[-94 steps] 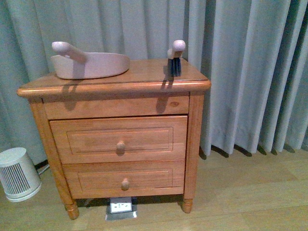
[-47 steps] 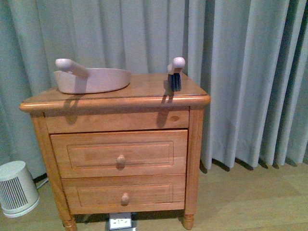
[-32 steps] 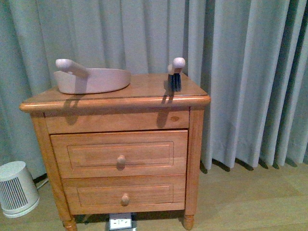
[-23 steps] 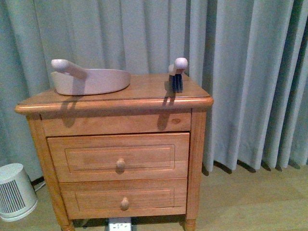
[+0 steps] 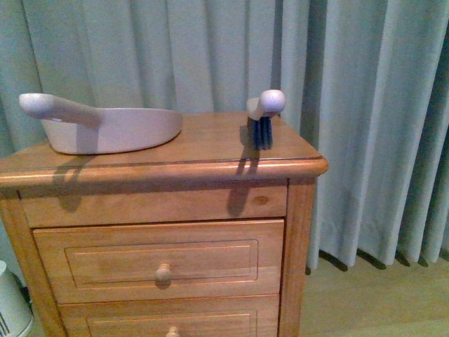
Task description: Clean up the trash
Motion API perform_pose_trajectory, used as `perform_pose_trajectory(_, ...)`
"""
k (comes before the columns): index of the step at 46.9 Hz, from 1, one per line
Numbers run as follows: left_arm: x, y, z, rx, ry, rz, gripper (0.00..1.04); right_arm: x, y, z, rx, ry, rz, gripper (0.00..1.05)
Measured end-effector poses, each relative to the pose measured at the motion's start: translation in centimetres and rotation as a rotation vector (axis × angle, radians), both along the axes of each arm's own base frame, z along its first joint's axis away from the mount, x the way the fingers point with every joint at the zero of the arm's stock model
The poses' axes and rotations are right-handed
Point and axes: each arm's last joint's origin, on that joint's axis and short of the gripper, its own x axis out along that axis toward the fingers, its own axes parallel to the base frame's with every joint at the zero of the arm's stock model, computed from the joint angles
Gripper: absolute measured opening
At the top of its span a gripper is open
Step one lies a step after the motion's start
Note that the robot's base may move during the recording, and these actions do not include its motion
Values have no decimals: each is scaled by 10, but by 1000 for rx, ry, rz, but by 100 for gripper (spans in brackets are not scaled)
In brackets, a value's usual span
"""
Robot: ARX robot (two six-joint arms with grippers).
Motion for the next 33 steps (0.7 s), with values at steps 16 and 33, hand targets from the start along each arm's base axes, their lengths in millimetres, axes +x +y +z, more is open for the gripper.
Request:
perform_pose_trajectory(16,0,0,0,0,-1,0,97,0,0,0,0,0,0,97)
perform_pose_trajectory(33,9,5,10,-123,163,104,97,0,0,0,0,0,0,97)
